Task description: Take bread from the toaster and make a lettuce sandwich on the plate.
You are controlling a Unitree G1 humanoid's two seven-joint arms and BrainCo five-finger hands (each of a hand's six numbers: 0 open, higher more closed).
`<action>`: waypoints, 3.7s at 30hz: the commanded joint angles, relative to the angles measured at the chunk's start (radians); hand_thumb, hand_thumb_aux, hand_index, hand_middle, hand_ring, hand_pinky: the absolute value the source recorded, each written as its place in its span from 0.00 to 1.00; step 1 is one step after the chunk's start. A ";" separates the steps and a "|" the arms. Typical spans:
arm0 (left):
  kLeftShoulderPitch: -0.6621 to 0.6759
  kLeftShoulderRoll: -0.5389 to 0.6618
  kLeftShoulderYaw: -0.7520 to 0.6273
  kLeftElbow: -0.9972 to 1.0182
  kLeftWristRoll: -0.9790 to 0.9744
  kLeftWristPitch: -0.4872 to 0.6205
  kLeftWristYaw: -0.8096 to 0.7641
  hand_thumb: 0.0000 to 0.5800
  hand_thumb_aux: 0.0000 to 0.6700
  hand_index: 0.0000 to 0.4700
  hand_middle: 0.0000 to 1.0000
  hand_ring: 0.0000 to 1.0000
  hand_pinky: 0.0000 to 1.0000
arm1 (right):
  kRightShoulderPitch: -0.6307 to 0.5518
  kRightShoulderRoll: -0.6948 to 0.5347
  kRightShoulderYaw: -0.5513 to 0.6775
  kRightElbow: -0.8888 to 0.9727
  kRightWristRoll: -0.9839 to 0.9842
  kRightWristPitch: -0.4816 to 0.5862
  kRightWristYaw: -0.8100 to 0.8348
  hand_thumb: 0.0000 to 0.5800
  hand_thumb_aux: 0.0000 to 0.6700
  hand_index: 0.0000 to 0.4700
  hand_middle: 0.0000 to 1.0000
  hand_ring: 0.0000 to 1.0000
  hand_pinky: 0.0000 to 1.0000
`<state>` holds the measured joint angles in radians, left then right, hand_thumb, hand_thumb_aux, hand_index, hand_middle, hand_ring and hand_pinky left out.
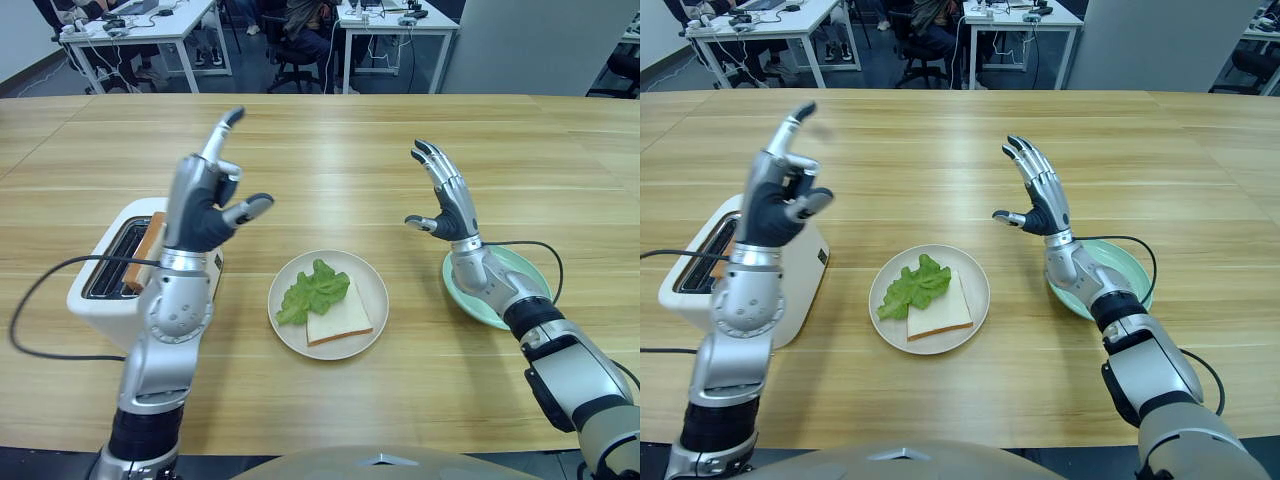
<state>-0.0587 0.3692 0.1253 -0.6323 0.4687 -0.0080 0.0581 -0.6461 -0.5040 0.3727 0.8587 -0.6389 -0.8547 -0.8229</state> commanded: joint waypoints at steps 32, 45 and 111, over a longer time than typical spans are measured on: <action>0.280 0.174 0.112 0.229 0.398 0.264 -0.137 1.00 1.00 0.98 0.69 0.69 0.69 | 0.042 0.024 -0.104 -0.048 -0.017 0.008 0.085 0.00 0.00 0.00 0.00 0.00 0.00; 0.179 0.176 0.165 0.100 0.334 0.238 -0.123 1.00 1.00 0.98 0.75 0.75 0.75 | 0.045 0.033 -0.101 -0.028 -0.035 0.016 0.085 0.00 0.00 0.00 0.00 0.00 0.00; -0.505 -0.085 -0.323 1.414 -0.418 -0.300 -0.824 1.00 1.00 0.98 1.00 1.00 1.00 | 0.069 -0.033 0.076 -0.052 -0.215 -0.200 0.125 0.00 0.00 0.00 0.00 0.00 0.00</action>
<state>-0.5610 0.2828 -0.2030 0.7656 0.0429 -0.3067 -0.7734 -0.5968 -0.5088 0.4151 0.8402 -0.8164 -1.0087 -0.7308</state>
